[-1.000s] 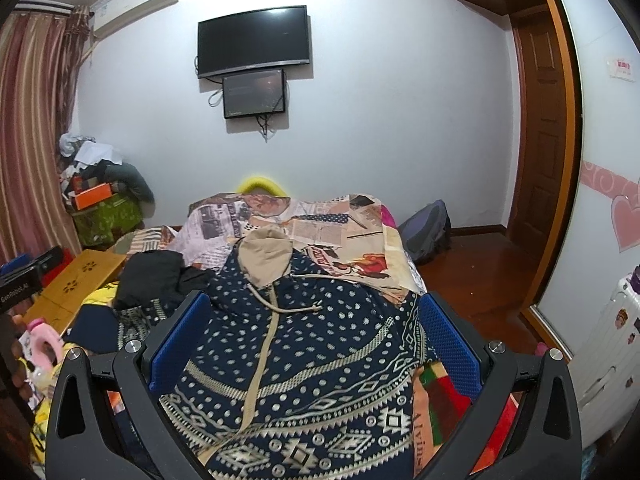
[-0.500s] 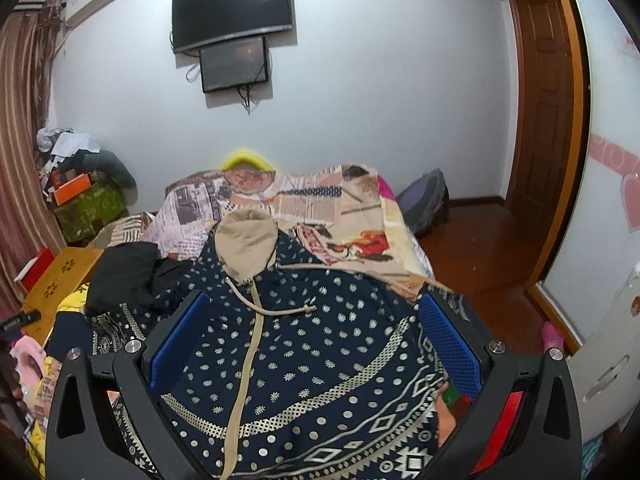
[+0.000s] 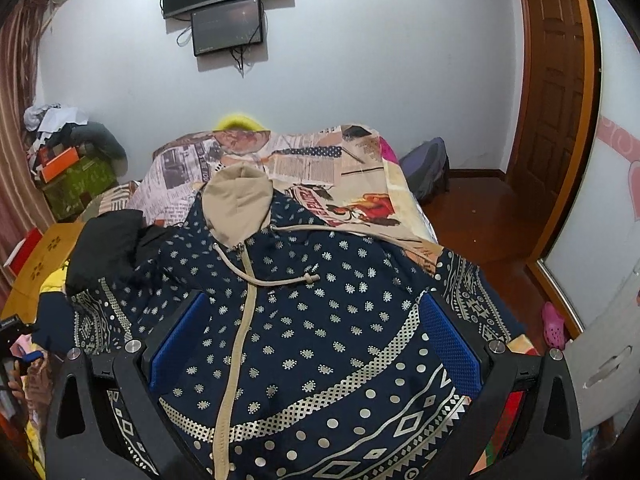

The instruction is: Fold large clothes

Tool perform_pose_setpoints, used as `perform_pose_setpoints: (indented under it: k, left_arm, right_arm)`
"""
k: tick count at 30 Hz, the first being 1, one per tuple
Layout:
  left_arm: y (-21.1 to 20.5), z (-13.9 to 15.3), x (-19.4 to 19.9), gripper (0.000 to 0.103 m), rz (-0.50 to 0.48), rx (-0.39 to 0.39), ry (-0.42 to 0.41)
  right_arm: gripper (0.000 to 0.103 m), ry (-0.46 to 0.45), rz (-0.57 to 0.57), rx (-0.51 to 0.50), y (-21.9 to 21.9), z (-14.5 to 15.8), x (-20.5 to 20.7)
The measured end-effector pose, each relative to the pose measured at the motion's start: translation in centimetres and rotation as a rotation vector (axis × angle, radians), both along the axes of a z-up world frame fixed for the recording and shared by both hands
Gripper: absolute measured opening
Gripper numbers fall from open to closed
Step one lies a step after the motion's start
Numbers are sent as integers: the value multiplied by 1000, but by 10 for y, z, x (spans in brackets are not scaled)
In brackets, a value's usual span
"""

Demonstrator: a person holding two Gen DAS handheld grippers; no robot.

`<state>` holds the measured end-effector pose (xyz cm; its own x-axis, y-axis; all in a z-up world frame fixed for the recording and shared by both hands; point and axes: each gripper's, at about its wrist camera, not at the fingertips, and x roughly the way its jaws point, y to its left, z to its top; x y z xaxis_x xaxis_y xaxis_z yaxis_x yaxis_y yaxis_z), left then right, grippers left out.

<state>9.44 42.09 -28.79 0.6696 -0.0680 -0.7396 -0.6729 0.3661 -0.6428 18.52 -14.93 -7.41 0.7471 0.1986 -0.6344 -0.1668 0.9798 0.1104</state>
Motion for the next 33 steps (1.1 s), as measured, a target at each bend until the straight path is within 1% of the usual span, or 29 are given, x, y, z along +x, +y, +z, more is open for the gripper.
perform_pose_setpoints:
  k: [2, 3, 4, 5, 6, 7, 9, 11, 13, 17, 19, 20, 21, 23, 25, 27, 30, 31, 33]
  left_arm:
    - [3, -3, 4, 62, 5, 8, -1]
    - [3, -1, 8, 52, 7, 48, 14]
    - [3, 0, 11, 34, 9, 85, 35]
    - [0, 5, 17, 26, 14, 177, 104]
    - [-2, 8, 21, 18, 8, 230, 142]
    - [-4, 10, 23, 13, -1, 269, 161]
    - [-15, 21, 31, 6, -19, 356, 192]
    - [-29, 38, 37, 4, -34, 457, 217]
    - [-38, 55, 38, 3, -42, 522, 204]
    - [-70, 113, 39, 3, -81, 658, 78]
    - [-91, 152, 40, 3, -114, 727, -18]
    - [-99, 164, 40, 3, -124, 744, -52]
    - [-113, 184, 42, 3, -144, 775, -111]
    - [-132, 210, 48, 3, -176, 801, -181]
    - [-158, 238, 57, 3, -234, 812, -273]
    - [-177, 256, 71, 3, -295, 807, -345]
    - [-213, 275, 87, 3, -384, 798, -415]
    - [-228, 278, 94, 3, -424, 790, -437]
    - [-255, 280, 107, 3, -492, 778, -455]
  right_arm:
    - [103, 8, -1, -1, 1, -2, 2]
    - [103, 10, -1, -2, 2, -2, 3]
    - [103, 11, -1, -3, 2, -2, 3]
    - [103, 12, -1, -4, 2, -2, 4]
    - [103, 11, -1, -5, 2, -3, 4]
    - [103, 8, -2, -7, 3, -2, 4]
    - [103, 3, -3, -10, 2, -1, 3]
    - [103, -4, -6, -17, 1, 1, 2]
    - [103, -9, -9, -20, -1, 2, 2]
    - [103, -25, -14, -21, -4, 6, 0]
    - [103, -34, -14, -29, -5, 8, -1]
    - [103, -40, -13, -32, -6, 9, -1]
    - [103, -45, -12, -33, -6, 10, -2]
    - [103, -52, -4, -29, -7, 12, -3]
    - [103, -57, 2, -16, -9, 12, -5]
    - [103, -59, 10, 7, -12, 13, -8]
    - [103, -65, 14, 20, -15, 13, -11]
    - [103, -68, 14, 21, -17, 14, -11]
    - [103, -72, 17, 28, -21, 14, -12]
